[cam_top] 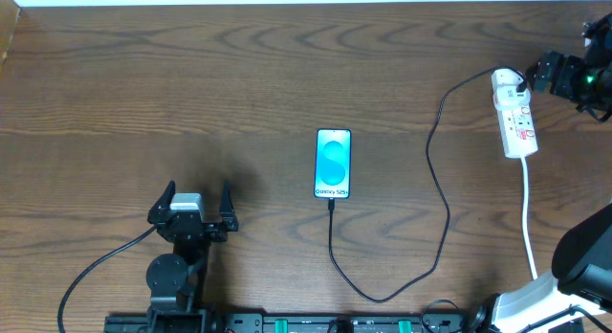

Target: Plug charger to phone and switch on socket

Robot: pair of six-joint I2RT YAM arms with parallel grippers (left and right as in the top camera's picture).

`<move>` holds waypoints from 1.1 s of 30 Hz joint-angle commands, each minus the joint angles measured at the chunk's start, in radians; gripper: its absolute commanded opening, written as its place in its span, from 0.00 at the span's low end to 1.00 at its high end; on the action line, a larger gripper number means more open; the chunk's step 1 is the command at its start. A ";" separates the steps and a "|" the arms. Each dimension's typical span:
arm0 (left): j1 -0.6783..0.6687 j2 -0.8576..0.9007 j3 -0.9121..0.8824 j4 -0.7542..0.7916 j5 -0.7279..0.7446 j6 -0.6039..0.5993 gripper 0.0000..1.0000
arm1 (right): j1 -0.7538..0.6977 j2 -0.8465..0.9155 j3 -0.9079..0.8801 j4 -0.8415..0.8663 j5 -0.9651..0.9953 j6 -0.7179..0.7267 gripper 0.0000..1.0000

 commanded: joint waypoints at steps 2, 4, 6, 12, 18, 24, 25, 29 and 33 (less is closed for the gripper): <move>0.005 -0.006 -0.018 -0.034 0.006 -0.001 0.94 | -0.002 0.003 0.000 0.000 -0.005 0.012 0.99; 0.005 -0.006 -0.018 -0.033 0.006 -0.001 0.94 | -0.006 0.001 0.000 -0.001 -0.002 0.012 0.99; 0.005 -0.006 -0.018 -0.034 0.006 -0.001 0.94 | -0.006 -0.010 0.000 -0.001 -0.002 0.012 0.99; 0.005 -0.006 -0.018 -0.034 0.006 -0.001 0.94 | 0.007 -0.058 -0.001 -0.042 0.027 0.012 0.99; 0.005 -0.006 -0.018 -0.034 0.006 -0.001 0.95 | 0.059 -0.131 -0.034 0.032 0.028 0.011 0.99; 0.005 -0.006 -0.018 -0.034 0.006 -0.001 0.94 | 0.147 -0.261 -0.261 0.327 0.029 0.008 0.99; 0.005 -0.006 -0.018 -0.034 0.006 -0.001 0.94 | 0.162 -0.287 -0.317 0.384 0.029 0.008 0.99; 0.005 -0.006 -0.018 -0.034 0.006 -0.001 0.95 | 0.212 -0.397 -0.575 0.627 0.028 0.009 0.99; 0.005 -0.006 -0.018 -0.034 0.006 -0.001 0.94 | 0.234 -0.502 -0.832 0.887 0.028 0.009 0.99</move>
